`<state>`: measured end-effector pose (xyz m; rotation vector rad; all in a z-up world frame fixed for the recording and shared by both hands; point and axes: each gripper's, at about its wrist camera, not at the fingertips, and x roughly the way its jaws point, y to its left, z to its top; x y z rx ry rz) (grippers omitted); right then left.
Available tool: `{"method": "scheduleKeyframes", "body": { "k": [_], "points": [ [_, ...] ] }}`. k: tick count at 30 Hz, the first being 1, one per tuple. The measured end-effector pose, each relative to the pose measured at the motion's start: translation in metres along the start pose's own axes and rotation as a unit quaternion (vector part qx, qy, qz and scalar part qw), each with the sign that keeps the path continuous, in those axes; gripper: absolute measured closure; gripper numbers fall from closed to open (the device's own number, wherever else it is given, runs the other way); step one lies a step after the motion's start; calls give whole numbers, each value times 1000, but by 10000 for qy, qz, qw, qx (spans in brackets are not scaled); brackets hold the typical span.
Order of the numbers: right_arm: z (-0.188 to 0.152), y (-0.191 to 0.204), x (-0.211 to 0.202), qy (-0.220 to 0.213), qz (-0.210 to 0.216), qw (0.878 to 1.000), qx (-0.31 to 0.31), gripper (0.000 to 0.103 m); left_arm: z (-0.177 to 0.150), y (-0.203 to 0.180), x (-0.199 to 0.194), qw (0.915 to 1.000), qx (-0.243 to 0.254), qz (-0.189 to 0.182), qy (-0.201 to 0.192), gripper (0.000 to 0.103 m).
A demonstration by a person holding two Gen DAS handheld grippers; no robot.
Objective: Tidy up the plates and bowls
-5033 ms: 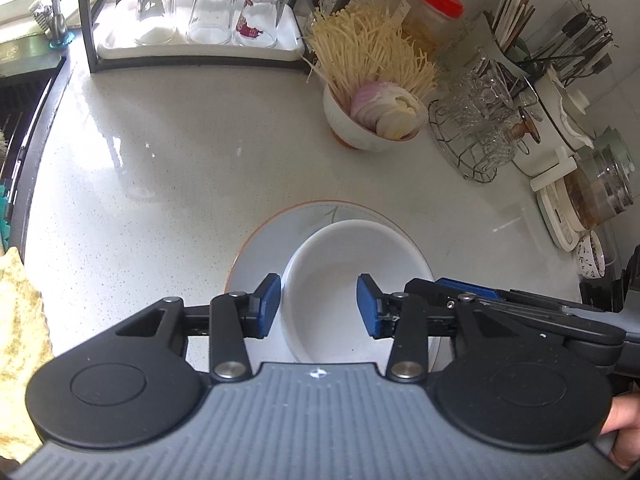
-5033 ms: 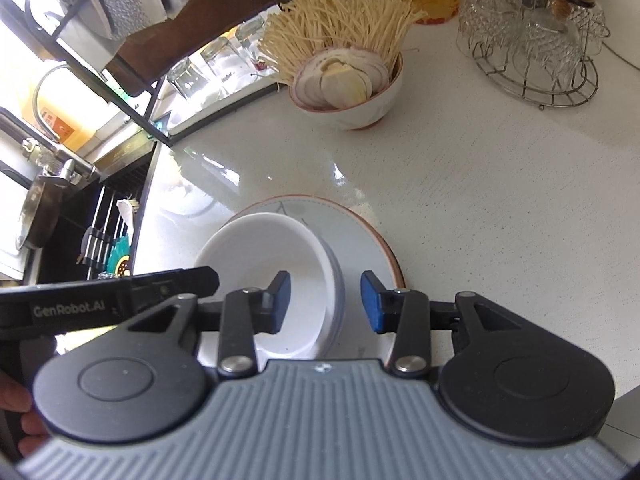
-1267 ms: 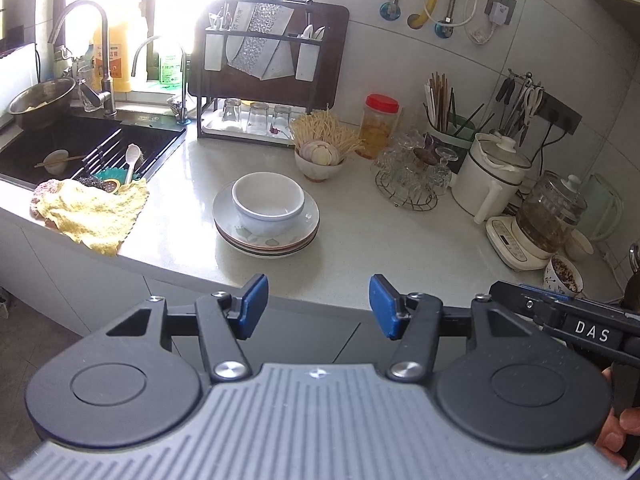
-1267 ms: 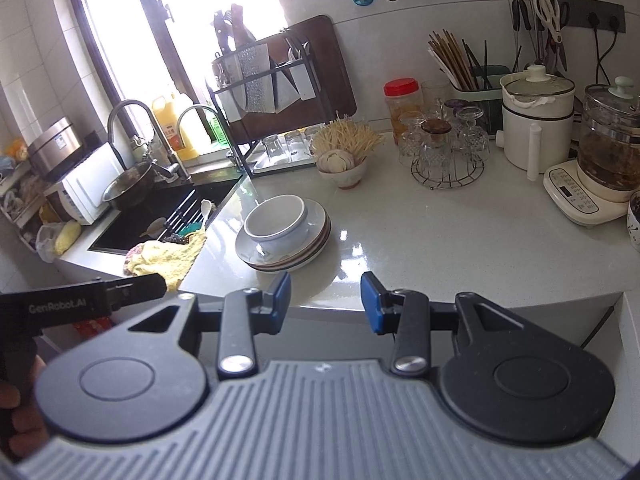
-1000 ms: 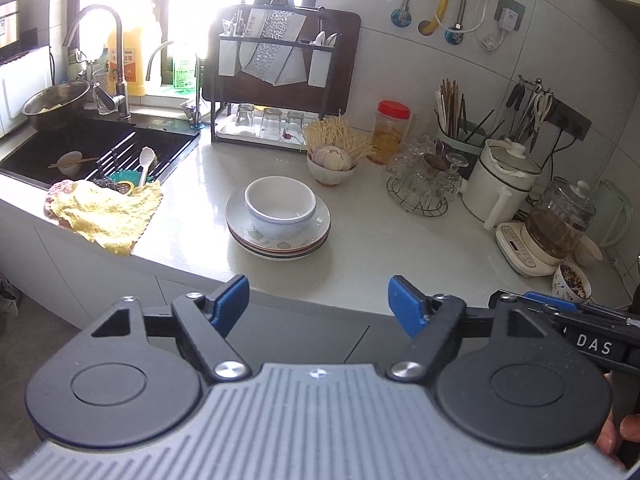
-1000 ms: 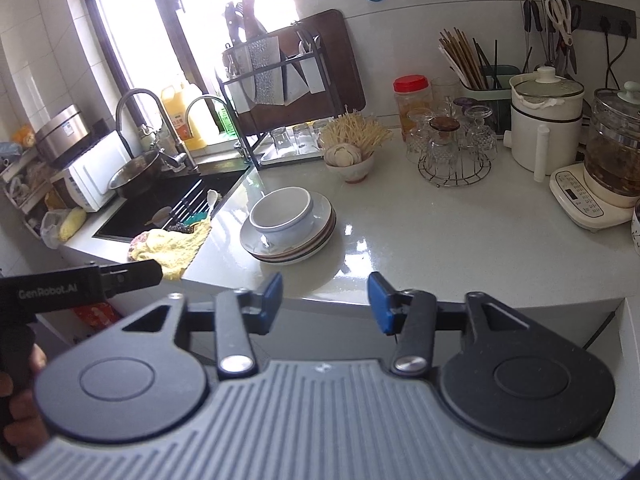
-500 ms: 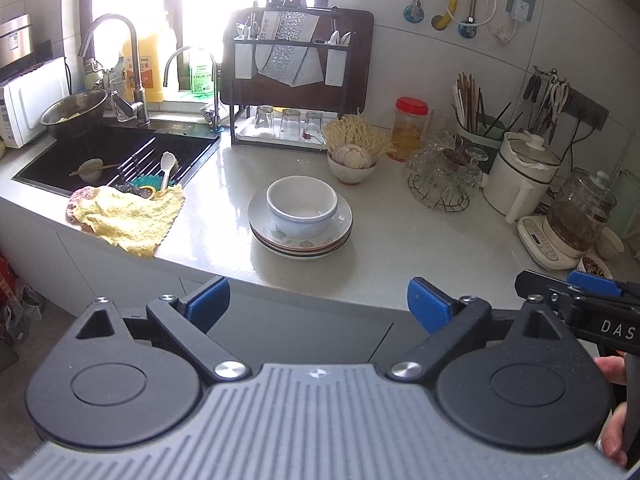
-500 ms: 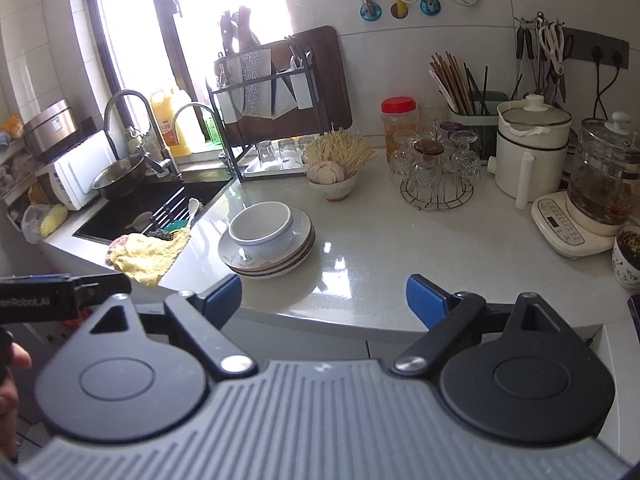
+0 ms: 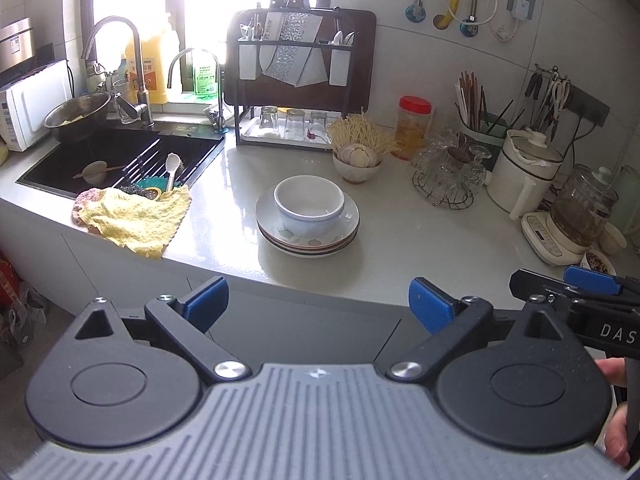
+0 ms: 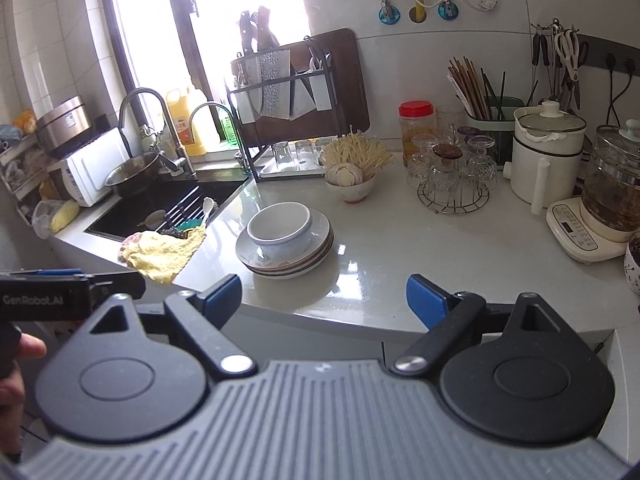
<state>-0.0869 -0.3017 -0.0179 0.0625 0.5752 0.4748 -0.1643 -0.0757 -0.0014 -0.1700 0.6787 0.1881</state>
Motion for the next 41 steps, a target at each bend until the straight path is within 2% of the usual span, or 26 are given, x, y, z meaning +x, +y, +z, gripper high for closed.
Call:
{"method": "scheduleKeyframes", "body": {
  "k": [9,41],
  "points": [
    [-6,0,-3,107,-83,9999,96,12,-7,0,7,9997,-23,-148,206,4],
    [-12,0,-14,77,-58,9999,119,12,-15,-4,-9,9998,81,-112,157,3]
  ]
}}
